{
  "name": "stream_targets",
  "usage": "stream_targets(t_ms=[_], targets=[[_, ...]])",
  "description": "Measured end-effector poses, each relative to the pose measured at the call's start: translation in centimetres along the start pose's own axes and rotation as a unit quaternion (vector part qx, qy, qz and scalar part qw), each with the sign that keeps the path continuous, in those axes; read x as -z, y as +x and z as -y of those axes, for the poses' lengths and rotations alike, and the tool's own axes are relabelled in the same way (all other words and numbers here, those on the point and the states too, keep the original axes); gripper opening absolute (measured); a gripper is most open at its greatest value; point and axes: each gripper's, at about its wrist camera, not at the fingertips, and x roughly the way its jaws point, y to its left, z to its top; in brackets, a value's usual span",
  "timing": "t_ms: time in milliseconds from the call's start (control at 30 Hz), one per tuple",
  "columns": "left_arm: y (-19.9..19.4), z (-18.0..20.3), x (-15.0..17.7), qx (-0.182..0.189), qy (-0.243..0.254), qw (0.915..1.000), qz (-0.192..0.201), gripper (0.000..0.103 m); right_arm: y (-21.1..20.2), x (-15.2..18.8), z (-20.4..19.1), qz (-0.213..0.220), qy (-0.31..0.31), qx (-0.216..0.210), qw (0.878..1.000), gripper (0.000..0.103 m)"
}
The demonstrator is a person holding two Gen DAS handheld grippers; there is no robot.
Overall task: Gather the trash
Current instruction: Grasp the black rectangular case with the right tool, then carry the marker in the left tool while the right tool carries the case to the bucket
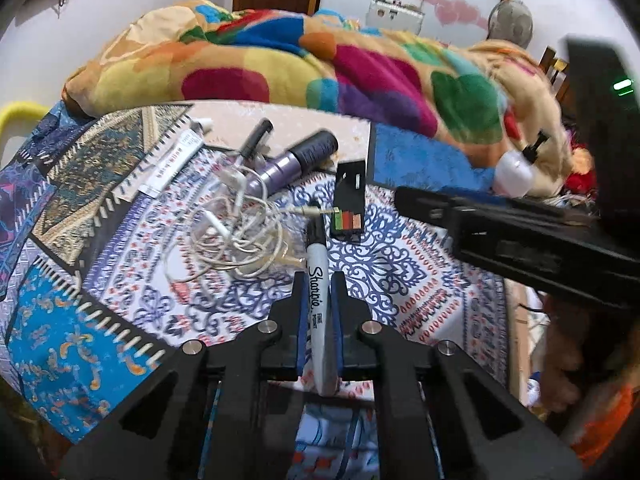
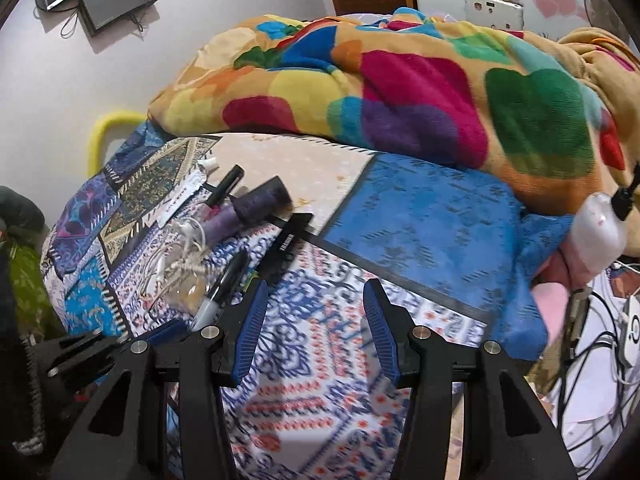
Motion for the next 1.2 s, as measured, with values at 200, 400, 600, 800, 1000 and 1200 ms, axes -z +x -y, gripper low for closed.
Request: stream_targets(t_ms=[200, 400, 600, 800, 1000, 1200], targets=[[-3.1, -1.4, 0.0, -0.009, 0.001, 0.9993, 0.036, 0.01, 2.5, -0.7, -1.4, -0.013, 0.002, -0.002, 1.0, 0.045], [-2.3, -3.1, 1.2, -0.01, -0.002, 0.9999, 0.014, 0.009, 4.3, -1.0, -2.8, -0.013, -0.009, 0.016, 1.0, 0.031], [-0.8, -3.4, 3.1, 0.005, -0.004, 0.9998, -0.02, 0.009, 4.8, -1.0, -4.1, -0.007, -0.042, 0.033, 0.999, 0.016], [-0.1, -2.7, 3.2, 0.017, 0.0, 0.9992, -0.037, 0.009, 3.5, -0.3, -4.0, -0.018, -0.056, 0.016, 0.998, 0.009], [0.8, -2.0, 2.6, 0.008, 0.009, 0.9992, -0.039, 0.01, 2.0, 1.6, -3.4, -0.03, -0.075, 0.013, 0.997, 0.009], [1.1, -1.4, 2.6, -0.003, 0.024, 0.9994, -0.026, 0.01, 1.1, 2.7, -2.9, -0.035, -0.081, 0.012, 0.996, 0.01]])
